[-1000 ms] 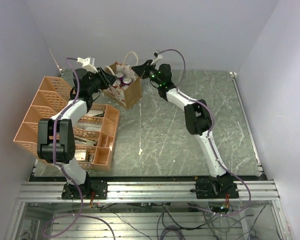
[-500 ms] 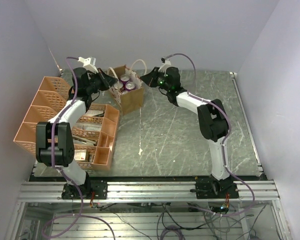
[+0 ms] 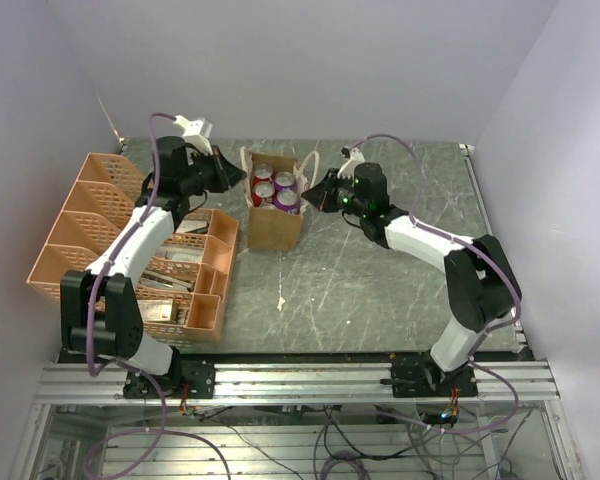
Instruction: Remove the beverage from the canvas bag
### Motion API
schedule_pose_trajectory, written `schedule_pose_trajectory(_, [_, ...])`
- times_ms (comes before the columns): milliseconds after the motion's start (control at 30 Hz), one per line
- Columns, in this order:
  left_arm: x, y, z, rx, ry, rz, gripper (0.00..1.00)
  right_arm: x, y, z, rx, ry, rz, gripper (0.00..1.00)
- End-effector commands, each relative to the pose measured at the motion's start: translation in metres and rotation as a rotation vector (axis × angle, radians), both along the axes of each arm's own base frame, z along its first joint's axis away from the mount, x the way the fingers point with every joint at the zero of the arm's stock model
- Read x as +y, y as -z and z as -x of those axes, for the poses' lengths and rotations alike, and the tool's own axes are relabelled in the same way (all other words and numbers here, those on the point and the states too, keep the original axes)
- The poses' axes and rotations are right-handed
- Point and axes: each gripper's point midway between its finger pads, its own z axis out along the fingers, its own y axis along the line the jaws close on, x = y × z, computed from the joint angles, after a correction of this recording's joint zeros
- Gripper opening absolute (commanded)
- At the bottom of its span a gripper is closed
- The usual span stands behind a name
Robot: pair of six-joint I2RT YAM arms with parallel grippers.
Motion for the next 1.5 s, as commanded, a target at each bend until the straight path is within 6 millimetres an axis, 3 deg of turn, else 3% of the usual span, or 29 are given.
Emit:
schedule_pose_trajectory(0, [-0.032,-0.058,0.028,-0.178,0.084,-0.133,0.07,0.002,-0.037,0.026,-0.079,-0.017,0.012,0.00])
schedule_pose_trajectory(100, [-0.033,-0.049,0.064,-0.107,0.131,-0.135,0.07,0.007,-0.041,0.051,-0.080,-0.051,0.047,0.00])
schedule_pose_trajectory(333, [0.017,-0.018,0.139,-0.057,-0.009,-0.246,0.07,0.048,-0.037,0.129,-0.095,-0.164,0.155,0.00])
schedule_pose_trajectory(433, [0.034,0.003,0.164,-0.016,-0.047,-0.291,0.07,0.053,-0.020,0.160,-0.064,-0.198,0.173,0.00])
schedule_pose_trajectory(500, [0.041,0.006,0.178,-0.011,-0.072,-0.299,0.07,0.053,-0.013,0.175,-0.049,-0.206,0.178,0.00])
schedule_pose_trajectory(700, [0.037,-0.025,0.196,-0.080,-0.088,-0.197,0.07,0.039,-0.012,0.196,-0.020,-0.154,0.149,0.00])
schedule_pose_trajectory(867, [0.025,-0.022,0.209,0.000,-0.053,-0.100,0.09,0.004,-0.003,0.202,0.017,-0.042,0.147,0.00])
schedule_pose_trajectory(900, [0.021,-0.021,0.212,0.008,-0.030,-0.082,0.14,-0.003,-0.001,0.205,0.026,-0.026,0.144,0.00])
schedule_pose_trajectory(1000, [0.014,-0.019,0.220,0.023,0.014,-0.049,0.49,-0.023,0.001,0.217,0.046,-0.001,0.120,0.00])
schedule_pose_trajectory(1167, [0.001,-0.031,0.227,-0.003,0.090,0.016,0.84,-0.037,0.018,0.234,0.102,-0.010,0.102,0.00])
schedule_pose_trajectory(1200, [-0.005,-0.033,0.228,-0.002,0.117,0.043,0.95,-0.038,0.020,0.236,0.109,-0.012,0.105,0.00])
schedule_pose_trajectory(1333, [-0.018,-0.030,0.225,0.008,0.165,0.119,1.00,-0.046,0.027,0.243,0.129,-0.015,0.120,0.00])
schedule_pose_trajectory(1467, [-0.020,-0.021,0.216,0.030,0.141,0.060,1.00,-0.058,0.039,0.250,0.147,-0.001,0.116,0.00])
